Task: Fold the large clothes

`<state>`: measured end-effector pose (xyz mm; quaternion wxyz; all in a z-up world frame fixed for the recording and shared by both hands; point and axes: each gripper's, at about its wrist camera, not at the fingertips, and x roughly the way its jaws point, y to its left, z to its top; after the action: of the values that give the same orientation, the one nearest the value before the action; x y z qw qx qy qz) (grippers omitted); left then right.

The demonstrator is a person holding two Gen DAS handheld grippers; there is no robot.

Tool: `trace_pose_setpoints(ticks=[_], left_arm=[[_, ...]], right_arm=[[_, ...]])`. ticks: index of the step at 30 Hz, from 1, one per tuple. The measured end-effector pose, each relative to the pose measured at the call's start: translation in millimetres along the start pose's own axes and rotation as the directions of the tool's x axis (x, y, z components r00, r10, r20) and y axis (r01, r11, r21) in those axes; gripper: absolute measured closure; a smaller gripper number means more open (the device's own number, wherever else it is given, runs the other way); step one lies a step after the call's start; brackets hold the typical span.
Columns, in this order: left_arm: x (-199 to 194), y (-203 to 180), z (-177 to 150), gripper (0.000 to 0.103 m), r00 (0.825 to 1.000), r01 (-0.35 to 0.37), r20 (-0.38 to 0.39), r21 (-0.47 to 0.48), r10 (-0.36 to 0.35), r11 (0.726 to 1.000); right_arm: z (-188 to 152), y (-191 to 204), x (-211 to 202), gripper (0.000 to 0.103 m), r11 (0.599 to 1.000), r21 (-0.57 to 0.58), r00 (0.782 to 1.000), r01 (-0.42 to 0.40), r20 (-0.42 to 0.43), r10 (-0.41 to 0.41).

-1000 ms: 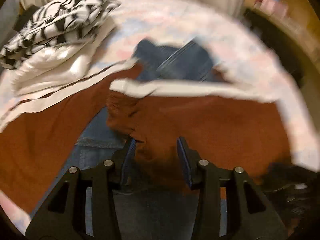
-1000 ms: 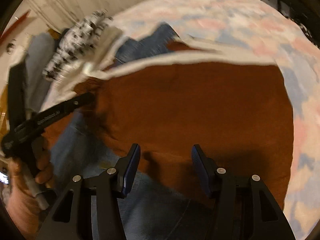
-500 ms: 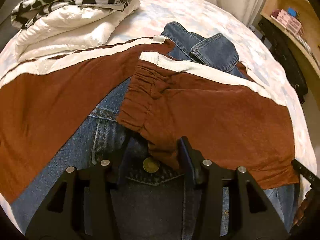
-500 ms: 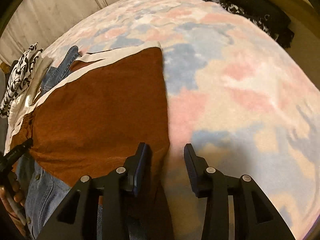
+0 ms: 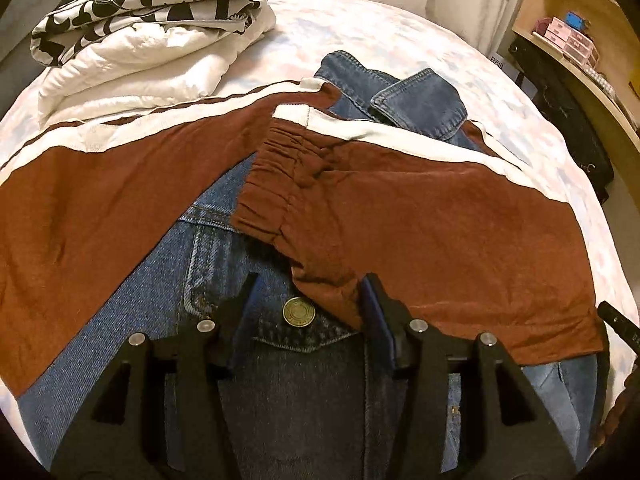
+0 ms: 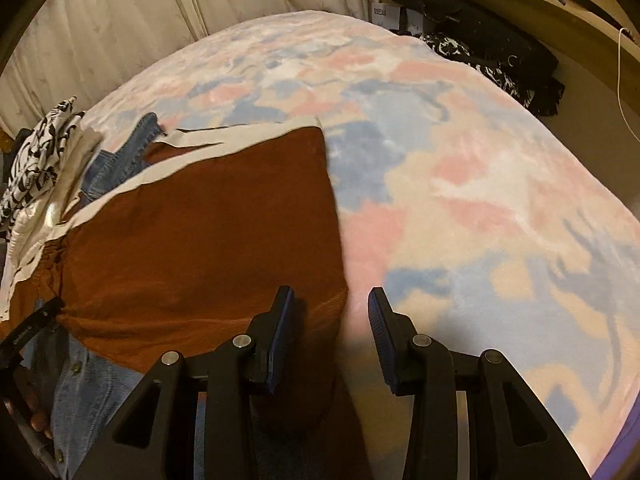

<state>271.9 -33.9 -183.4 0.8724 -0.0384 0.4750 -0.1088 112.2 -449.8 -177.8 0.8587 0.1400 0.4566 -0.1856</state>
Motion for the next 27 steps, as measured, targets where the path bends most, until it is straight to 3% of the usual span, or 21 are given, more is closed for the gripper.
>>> trace_pose_setpoints(ticks=[2, 4, 6, 10, 17, 27], left_arm=[[-1, 0, 1, 0.053, 1.0, 0.001, -0.012, -0.005, -0.001, 1.0], [-4, 1, 3, 0.051, 0.999, -0.007, -0.038, -0.018, 0.006, 1.0], [-11, -1, 3, 0.049, 0.999, -0.014, -0.05, -0.017, 0.013, 1.0], [-35, -14, -6, 0.043, 0.998, -0.049, -0.037, 0.043, 0.05, 0.998], [-86, -36, -33, 0.042, 0.996, -0.09, 0.008, 0.119, 0.09, 0.989], [-146, -39, -76, 0.042, 0.998, -0.053, 0.022, 0.145, 0.05, 0.988]], right_arm=[[1, 7, -7, 0.063, 1.0, -0.002, 1.0, -0.017, 0.007, 0.017], [-1, 14, -16, 0.051, 0.999, -0.01, 0.999, -0.04, 0.011, 0.04], [-4, 22, -27, 0.046, 0.997, -0.016, 0.997, -0.075, 0.016, 0.075], [-12, 41, -52, 0.046, 0.993, -0.046, 0.993, -0.109, 0.035, 0.11], [-35, 66, -75, 0.045, 0.985, -0.064, 0.987, -0.162, 0.011, 0.163], [-79, 85, -102, 0.045, 0.969, -0.122, 0.977, -0.213, -0.01, 0.213]])
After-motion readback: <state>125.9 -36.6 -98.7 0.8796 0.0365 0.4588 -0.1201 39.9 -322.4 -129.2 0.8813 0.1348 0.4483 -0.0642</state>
